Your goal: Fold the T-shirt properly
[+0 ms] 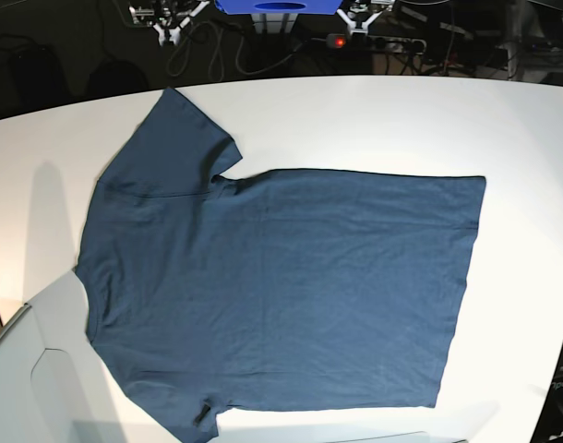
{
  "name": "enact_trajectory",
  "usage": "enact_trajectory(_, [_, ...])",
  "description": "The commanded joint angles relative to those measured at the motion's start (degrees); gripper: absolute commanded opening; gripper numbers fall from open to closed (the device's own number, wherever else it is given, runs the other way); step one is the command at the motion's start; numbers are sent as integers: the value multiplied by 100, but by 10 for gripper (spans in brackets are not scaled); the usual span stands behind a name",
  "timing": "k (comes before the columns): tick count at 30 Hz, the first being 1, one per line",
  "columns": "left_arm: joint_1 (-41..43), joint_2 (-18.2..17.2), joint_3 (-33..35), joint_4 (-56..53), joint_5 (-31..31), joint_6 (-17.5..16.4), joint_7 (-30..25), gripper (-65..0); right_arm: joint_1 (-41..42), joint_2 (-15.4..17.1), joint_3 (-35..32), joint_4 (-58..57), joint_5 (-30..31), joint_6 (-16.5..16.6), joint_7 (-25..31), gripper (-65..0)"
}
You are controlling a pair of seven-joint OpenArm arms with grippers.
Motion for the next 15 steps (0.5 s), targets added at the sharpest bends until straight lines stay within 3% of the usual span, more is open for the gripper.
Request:
enact_trajectory(1, [32, -22, 10, 32, 23, -14, 10, -650, -21, 32, 12, 25, 6, 87, -6, -650])
enact_trajectory(15, [41, -31, 10, 32, 23, -14, -8, -650, -3, 32, -6, 7, -12, 78, -50, -650])
